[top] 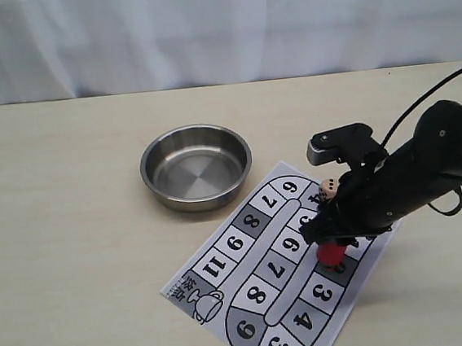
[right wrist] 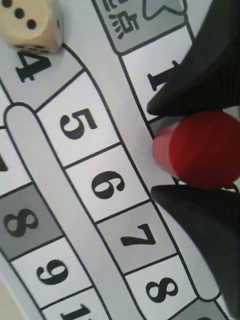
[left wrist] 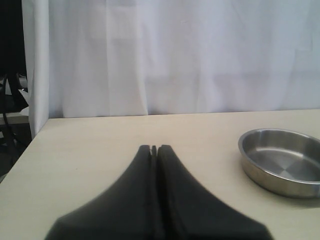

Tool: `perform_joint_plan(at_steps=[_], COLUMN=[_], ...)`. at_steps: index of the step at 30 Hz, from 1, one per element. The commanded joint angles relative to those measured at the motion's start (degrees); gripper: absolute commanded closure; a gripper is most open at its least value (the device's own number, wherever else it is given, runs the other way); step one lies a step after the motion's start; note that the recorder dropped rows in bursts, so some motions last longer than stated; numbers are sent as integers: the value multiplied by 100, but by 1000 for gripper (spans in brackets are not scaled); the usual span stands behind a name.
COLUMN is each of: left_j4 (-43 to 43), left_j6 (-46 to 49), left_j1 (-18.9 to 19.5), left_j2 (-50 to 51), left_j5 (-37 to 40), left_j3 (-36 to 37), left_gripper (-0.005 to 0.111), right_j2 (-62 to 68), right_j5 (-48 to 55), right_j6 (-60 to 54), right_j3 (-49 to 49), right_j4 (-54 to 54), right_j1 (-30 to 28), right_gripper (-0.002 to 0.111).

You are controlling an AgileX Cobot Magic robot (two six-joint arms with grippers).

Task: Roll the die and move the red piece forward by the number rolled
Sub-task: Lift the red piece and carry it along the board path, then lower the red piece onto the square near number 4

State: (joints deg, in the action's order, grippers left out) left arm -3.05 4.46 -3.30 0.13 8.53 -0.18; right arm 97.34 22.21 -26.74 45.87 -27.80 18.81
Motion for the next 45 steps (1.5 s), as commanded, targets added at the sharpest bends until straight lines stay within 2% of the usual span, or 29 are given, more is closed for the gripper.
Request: perform_joint_plan(at_steps=[1, 4, 8, 11, 13, 23, 25, 28, 31, 41, 45], left_j4=[-10, -10, -10, -10, -10, -10, -10, -10, -10, -10, -10], left_j6=[-29, -29, -29, -29, -29, -29, -29, -29, -29, -29, -29], left_j1=[-9, -9, -9, -9, -9, -9, -9, -9, -9, -9, -9], left_j2=[-13, -13, -13, -13, -13, -13, -13, -13, -13, -13, -13], left_j5=[-34, -34, -34, -34, -34, -34, -34, -34, -34, -34, -34], left_j3=[18, 18, 18, 18, 18, 18, 18, 18, 18, 18, 18], left_gripper=[107, 107, 107, 107, 107, 107, 107, 107, 107, 107, 107], right_j2=[-562, -824, -876, -876, -840, -106, -84, -84, -84, -84, -84], right_j5=[188, 307, -111, -647, -892, -1080, -1080, -1033, -1002, -964, -616], right_j6=[-69, -17, 64, 63, 49, -74, -74, -74, -74, -74, -74], right_j3=[-18, -111, -390, -699, -868, -932, -932, -932, -932, -921, -771], right_j4=[12, 1, 66, 212, 594, 617, 617, 430, 430, 252, 252], right_j1=[0, 51, 738, 990, 989, 1001, 1001, 1001, 1001, 1001, 1001], right_gripper=[104, 104, 104, 104, 104, 104, 100, 81, 76, 76, 75])
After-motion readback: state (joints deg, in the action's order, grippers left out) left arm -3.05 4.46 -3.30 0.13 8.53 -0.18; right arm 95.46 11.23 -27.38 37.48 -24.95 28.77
